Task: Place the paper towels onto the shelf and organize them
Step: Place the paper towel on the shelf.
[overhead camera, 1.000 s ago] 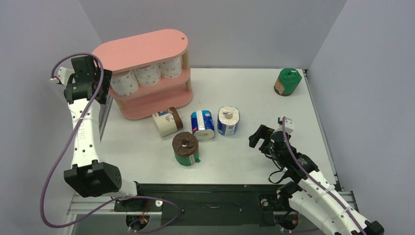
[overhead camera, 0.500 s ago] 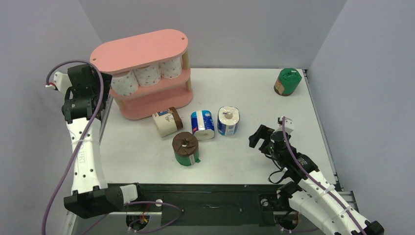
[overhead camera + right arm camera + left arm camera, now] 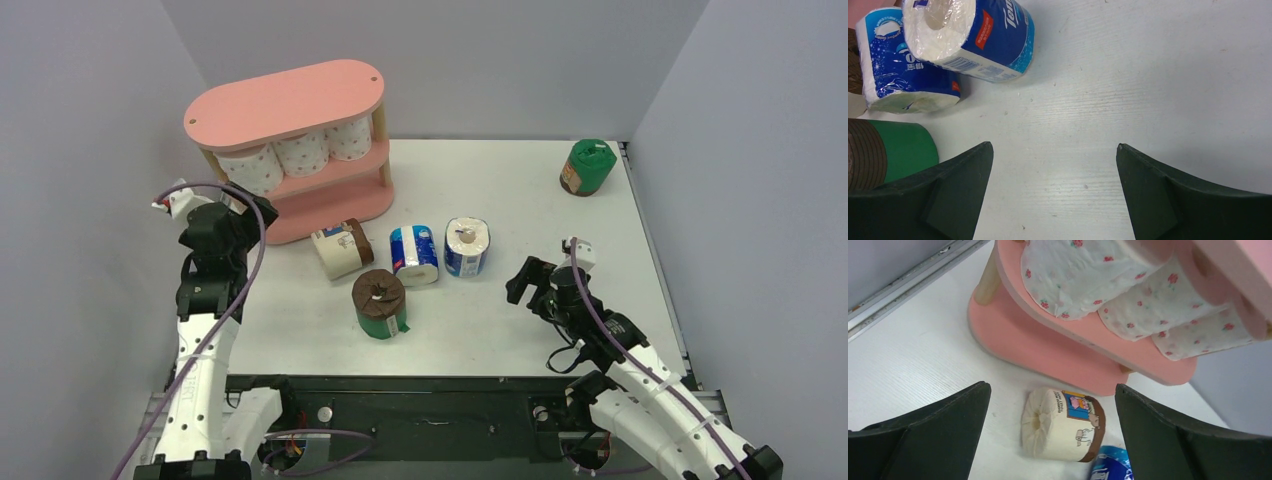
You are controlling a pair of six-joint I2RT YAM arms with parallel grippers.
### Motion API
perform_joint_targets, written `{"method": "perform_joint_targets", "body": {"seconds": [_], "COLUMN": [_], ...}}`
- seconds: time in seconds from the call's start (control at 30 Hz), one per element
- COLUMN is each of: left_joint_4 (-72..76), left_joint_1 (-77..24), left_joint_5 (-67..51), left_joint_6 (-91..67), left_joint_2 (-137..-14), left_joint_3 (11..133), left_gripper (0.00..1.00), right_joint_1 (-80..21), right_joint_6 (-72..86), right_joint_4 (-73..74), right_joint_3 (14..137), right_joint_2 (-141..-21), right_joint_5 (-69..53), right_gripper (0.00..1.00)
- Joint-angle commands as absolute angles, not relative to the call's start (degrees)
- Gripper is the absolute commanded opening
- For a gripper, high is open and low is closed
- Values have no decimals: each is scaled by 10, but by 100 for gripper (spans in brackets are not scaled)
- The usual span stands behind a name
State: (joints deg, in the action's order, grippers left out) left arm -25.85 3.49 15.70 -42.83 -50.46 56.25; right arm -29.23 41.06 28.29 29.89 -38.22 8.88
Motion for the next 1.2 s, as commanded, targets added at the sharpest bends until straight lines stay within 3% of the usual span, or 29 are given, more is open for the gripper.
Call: {"method": "perform_joint_targets", "body": {"seconds": [0.0,0.4,1.17], "left_joint_4": [-118,-64,26], "left_joint_1": [33,46,51], "left_joint_5": [136,122,160], "left_joint_6": [-330,-261,-229], "left_joint_2": [-495,-582,-704], "left_joint_3": [526,538,563], "left_gripper": [95,80,77], "right_joint_1": [-290,-290,-289], "right_joint_6": [401,389,391], "right_joint_4": [261,276,269], "right_joint_3": [305,320,314], "right_joint_2": [-389,-394,-404], "right_joint_5": [80,77,88], "right_gripper": [88,88,88]}}
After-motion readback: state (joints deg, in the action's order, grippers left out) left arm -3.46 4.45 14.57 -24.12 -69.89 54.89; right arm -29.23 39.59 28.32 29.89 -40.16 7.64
